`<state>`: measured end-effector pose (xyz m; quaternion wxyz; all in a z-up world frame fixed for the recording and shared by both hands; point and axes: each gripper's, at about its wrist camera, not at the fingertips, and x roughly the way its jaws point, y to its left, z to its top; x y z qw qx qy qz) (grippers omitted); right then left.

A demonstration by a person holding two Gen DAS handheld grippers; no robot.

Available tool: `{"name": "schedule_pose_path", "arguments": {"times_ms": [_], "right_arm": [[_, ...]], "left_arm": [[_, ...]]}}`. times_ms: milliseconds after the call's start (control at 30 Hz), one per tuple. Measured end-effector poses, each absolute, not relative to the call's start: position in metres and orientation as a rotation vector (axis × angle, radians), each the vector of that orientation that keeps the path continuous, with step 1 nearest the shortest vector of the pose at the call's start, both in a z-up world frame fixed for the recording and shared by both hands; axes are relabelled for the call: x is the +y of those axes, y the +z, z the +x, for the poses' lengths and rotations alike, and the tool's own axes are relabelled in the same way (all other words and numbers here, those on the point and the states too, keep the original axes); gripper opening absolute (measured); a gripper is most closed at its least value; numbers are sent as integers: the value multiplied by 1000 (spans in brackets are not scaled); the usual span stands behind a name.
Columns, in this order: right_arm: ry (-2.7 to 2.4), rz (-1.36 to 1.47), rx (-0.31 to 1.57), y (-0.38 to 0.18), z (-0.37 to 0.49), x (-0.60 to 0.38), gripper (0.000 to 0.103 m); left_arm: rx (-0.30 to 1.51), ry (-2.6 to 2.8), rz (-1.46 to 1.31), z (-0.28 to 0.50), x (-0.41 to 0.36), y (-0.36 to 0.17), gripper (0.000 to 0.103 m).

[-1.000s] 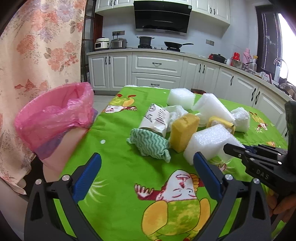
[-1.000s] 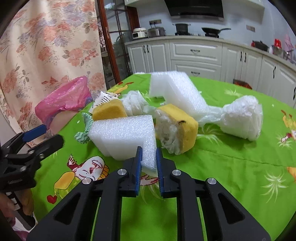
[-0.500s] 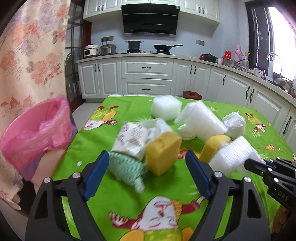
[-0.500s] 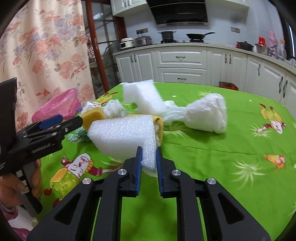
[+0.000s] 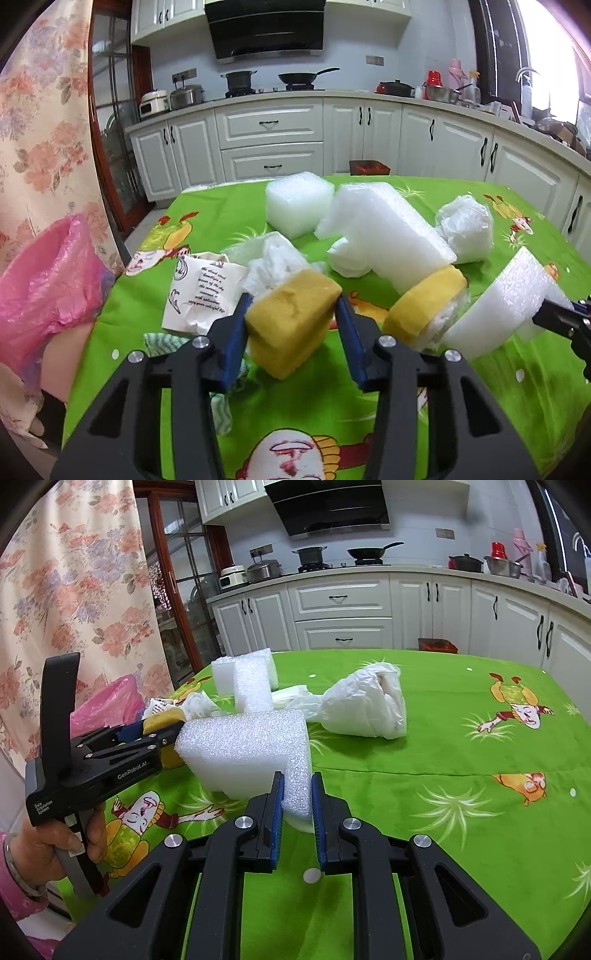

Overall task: Collect trash
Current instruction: 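Grasp a white foam block with the right tool while the left tool grasps a yellow sponge, then carry the foam block and yellow sponge to the pink bin and open both tools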

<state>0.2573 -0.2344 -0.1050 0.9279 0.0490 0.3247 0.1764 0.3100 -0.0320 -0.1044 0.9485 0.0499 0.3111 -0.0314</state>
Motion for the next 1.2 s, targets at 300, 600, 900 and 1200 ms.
{"name": "schedule_pose_path", "arguments": {"times_ms": [300,600,900,1200], "right_arm": [[372,106,669,-106,255,-231,15],[390,98,667,-104,249,-222,15],[441,71,660,-99,238,-200,15],[480,47,634,-88,226,-177,15]], "left_arm": [[603,-82,123,280,-42,-101,37],[584,-98,101,232,-34,-91,37],[564,-95,59,205,-23,-83,37],[532,-91,31,187,-15,-76,37]]}}
